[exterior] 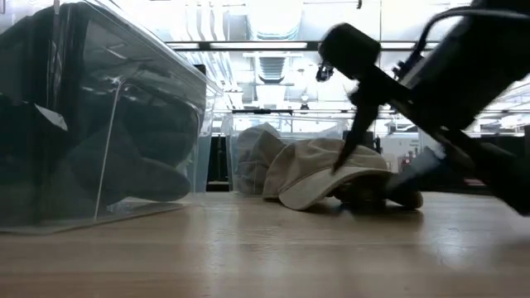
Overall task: Pick & Place hat
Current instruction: Put the brown cap into the top transparent container
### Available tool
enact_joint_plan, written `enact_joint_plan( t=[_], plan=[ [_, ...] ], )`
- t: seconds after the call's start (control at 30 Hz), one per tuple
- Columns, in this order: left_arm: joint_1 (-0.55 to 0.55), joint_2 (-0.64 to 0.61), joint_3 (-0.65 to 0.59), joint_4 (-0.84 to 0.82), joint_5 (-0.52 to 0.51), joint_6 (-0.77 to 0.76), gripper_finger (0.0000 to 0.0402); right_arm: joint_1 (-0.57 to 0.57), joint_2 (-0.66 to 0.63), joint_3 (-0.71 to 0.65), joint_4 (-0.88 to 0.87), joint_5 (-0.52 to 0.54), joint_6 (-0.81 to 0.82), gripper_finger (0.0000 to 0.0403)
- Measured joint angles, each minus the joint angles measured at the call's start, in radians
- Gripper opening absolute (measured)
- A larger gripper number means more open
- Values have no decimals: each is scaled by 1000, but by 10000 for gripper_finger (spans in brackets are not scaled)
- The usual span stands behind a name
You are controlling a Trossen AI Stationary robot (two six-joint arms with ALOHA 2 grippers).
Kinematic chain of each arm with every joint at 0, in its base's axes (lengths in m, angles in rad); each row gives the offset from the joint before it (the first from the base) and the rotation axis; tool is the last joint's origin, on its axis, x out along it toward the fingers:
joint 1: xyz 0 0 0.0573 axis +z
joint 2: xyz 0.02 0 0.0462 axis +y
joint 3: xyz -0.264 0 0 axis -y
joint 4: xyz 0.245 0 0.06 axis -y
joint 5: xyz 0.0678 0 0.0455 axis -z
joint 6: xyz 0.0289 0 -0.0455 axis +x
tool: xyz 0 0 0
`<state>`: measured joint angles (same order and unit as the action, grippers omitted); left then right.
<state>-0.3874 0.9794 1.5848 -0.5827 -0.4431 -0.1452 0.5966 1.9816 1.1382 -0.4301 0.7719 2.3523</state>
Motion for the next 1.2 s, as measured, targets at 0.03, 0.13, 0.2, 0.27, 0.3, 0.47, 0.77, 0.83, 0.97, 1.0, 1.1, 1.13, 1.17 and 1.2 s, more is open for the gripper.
enact_joint_plan(
  t=[0.03,0.13,0.2,0.27,0.3,0.47,0.77,0.83,0.97,1.0,1.1,1.13,1.17,1.2],
  plan=[
    [0,0,0,0,0,-1,224,-7,0,2,8,19,0,188],
    [0,5,0,2,0,-1,224,-19,-6,3,9,83,-3,175],
    [0,11,0,0,0,-1,224,-19,-6,2,5,101,-12,169],
    [0,13,0,0,0,-1,224,-17,-6,2,-5,98,-11,165],
    [0,17,0,0,0,-1,224,-18,-4,1,-6,95,-10,163],
    [0,29,0,0,4,0,224,-54,26,-17,-6,101,-2,153],
    [0,59,0,0,11,19,224,-115,32,-30,-12,229,-5,129],
    [0,62,0,0,16,20,224,-119,32,-37,-11,231,-7,95],
    [0,63,0,2,16,43,224,-122,30,-45,-3,256,-11,21],
    [0,63,1,2,16,52,224,-123,28,-46,3,256,-11,16],
    [0,63,14,3,16,70,224,-110,22,-32,30,251,-14,11],
    [0,63,19,6,16,72,224,-99,16,-21,34,241,-18,11],
    [1,63,26,7,15,76,224,-84,6,-10,34,223,-24,10],
    [1,63,32,8,15,85,224,-71,-7,1,33,203,-42,10]
  ],
)
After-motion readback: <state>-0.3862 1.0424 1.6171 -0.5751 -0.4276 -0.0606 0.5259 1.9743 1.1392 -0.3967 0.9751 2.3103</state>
